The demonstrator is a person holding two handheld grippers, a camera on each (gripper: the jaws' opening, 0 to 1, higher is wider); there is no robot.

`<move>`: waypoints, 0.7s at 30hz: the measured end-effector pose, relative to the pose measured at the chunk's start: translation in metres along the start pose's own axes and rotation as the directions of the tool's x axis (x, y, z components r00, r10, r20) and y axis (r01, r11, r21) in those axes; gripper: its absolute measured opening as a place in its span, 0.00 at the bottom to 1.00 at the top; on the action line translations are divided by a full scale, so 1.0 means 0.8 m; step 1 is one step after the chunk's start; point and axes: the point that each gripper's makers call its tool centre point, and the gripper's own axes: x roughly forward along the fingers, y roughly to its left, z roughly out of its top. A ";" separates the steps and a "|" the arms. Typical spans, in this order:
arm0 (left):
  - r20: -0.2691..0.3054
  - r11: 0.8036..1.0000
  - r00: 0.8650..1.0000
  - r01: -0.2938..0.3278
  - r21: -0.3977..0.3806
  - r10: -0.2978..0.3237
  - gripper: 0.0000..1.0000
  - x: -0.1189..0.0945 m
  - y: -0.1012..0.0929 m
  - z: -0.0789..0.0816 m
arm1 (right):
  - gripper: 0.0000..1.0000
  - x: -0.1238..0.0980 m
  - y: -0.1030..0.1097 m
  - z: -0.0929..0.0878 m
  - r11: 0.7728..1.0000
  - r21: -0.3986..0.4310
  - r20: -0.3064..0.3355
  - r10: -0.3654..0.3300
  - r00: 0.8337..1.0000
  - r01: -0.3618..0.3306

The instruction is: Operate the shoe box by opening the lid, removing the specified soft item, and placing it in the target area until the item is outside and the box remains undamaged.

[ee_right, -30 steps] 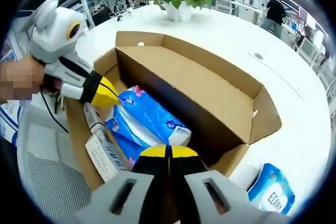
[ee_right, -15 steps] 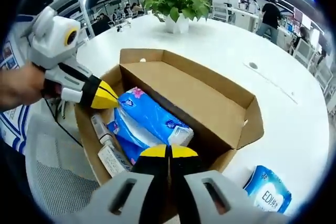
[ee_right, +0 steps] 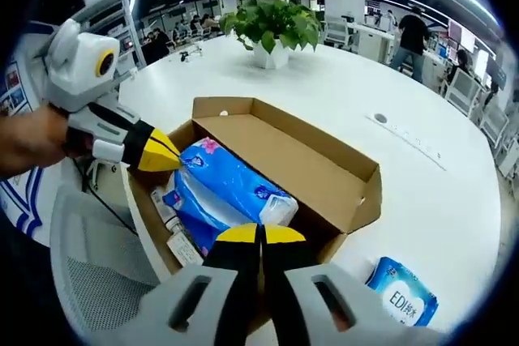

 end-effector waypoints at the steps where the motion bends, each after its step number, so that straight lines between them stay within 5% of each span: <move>1: 0.003 1.000 1.000 0.001 0.003 -0.002 0.00 -0.002 -0.001 0.001 | 0.00 -0.002 0.000 0.001 1.000 0.000 0.002 -0.001 1.000 0.001; 21: 0.066 0.999 0.997 0.031 0.041 -0.033 0.00 -0.030 -0.027 0.036 | 0.00 -0.045 -0.002 0.021 0.999 0.001 0.065 -0.052 0.997 0.052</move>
